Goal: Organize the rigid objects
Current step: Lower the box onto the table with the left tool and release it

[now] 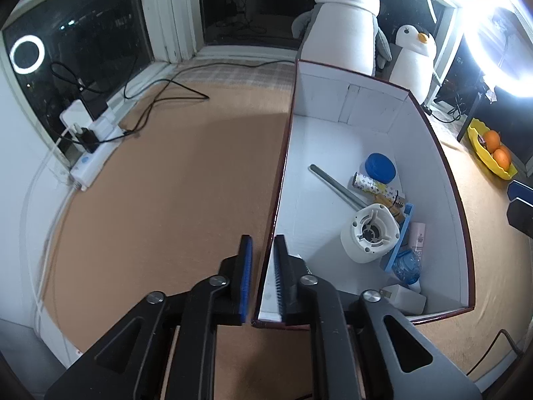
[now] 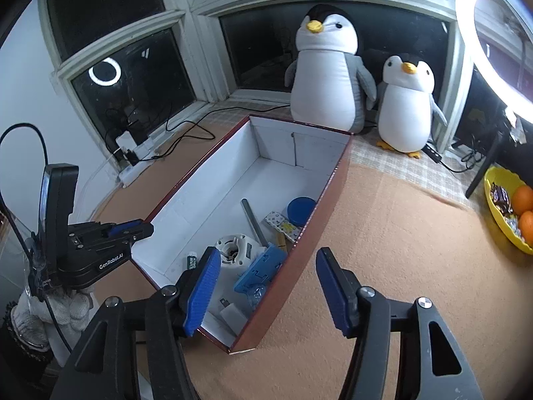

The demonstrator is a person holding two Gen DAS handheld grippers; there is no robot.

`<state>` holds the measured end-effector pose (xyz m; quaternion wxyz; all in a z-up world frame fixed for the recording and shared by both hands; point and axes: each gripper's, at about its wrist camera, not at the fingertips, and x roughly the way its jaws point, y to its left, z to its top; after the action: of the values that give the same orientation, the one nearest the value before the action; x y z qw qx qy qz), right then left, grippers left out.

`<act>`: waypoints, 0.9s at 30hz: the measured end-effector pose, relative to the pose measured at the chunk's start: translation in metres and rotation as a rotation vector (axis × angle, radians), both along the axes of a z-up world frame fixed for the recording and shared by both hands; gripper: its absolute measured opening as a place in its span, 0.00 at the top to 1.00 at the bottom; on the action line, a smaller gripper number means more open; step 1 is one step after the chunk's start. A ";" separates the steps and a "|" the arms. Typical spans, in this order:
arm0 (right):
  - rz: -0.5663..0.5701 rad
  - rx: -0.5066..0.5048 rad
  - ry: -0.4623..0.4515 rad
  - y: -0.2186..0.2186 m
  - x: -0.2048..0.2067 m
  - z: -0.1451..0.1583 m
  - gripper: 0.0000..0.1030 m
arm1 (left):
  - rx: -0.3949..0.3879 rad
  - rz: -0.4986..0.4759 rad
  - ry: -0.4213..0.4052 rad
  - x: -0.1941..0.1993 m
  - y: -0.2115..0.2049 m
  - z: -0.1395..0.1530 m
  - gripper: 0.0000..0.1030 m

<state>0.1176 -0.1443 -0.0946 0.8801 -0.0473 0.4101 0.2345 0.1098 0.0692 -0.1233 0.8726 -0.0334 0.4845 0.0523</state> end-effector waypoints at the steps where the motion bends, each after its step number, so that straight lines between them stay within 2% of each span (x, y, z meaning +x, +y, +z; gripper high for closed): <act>1: -0.007 0.004 -0.002 -0.002 -0.001 0.001 0.46 | 0.007 0.001 -0.007 -0.001 0.000 0.002 0.86; 6: -0.058 0.025 -0.022 -0.018 -0.008 0.011 0.45 | 0.026 0.017 -0.040 -0.008 0.000 0.014 0.83; 9: -0.083 0.042 -0.031 -0.027 -0.012 0.017 0.40 | 0.046 0.019 -0.073 -0.014 -0.003 0.027 0.81; 11: -0.102 0.046 -0.046 -0.032 -0.016 0.022 0.35 | 0.038 0.013 -0.096 -0.017 -0.006 0.037 0.65; 14: -0.120 0.033 -0.068 -0.035 -0.022 0.027 0.34 | 0.032 -0.012 -0.150 -0.023 -0.017 0.057 0.53; 20: -0.157 0.041 -0.092 -0.044 -0.037 0.036 0.23 | 0.017 -0.069 -0.213 -0.031 -0.035 0.083 0.37; 27: -0.224 0.056 -0.097 -0.060 -0.044 0.039 0.22 | 0.012 -0.118 -0.219 -0.035 -0.051 0.090 0.32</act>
<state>0.0735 -0.2046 -0.0558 0.9206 0.0121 0.3629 0.1436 0.0745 0.0178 -0.0333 0.9220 -0.0049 0.3872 -0.0002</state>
